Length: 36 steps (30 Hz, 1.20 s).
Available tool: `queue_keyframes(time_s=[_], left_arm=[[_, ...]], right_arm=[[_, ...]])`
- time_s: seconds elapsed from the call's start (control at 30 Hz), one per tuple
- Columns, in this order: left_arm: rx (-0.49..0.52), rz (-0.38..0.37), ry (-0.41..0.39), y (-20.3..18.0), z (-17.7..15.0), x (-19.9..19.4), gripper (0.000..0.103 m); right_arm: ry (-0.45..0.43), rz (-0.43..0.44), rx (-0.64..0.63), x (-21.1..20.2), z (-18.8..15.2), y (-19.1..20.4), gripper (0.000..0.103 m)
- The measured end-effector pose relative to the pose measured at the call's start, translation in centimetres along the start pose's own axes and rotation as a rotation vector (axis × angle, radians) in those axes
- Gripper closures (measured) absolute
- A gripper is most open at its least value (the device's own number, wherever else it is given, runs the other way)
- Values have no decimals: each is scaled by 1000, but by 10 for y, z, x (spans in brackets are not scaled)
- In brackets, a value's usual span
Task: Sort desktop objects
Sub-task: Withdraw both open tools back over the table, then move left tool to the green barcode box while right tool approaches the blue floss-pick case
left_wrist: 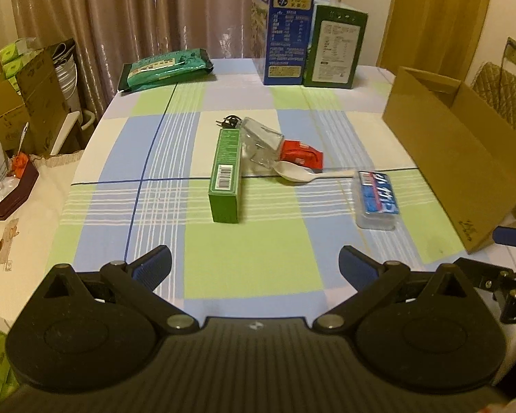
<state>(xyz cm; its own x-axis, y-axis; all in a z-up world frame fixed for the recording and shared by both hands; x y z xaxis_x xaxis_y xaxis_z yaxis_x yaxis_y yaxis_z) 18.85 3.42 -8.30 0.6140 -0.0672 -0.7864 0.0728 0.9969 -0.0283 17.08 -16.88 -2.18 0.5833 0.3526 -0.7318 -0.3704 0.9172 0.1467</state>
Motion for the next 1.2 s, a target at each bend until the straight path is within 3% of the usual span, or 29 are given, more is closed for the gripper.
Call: queue_keyframes(time_s=[0.4,0.67,0.77,1.07,1.2], left_arm=[[62,66,-3,15,23,76,4],[53,63,-57,20,31,109,14],[69,49,-51,18,33,117,28],[77,65,-63,22,43,131,45],[66,66,-55,24,42,134,64]], right_arm=[[15,-15,-39,86,20,-14,2],[31,-12,-7,120,25,-23,4],[36,-5,-6,128,26,-20,7],[32,-12,-24,143,32,-16,15],[35,-23,-24,148,33,-18,21]])
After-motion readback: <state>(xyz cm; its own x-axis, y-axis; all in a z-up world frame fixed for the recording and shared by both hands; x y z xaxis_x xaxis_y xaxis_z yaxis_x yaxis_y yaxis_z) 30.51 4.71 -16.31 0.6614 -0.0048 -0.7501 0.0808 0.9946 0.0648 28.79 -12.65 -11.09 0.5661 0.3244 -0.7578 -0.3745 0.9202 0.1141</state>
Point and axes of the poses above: each gripper's, at about its wrist camera, not at the fingertips, and x roughly the way its jaws point, y to its left, z to its top, the point moved 6 cm from there along x, roughly the way its jaws point, and after that the axes turned 3 degrees about y, right-handed, at the moved point
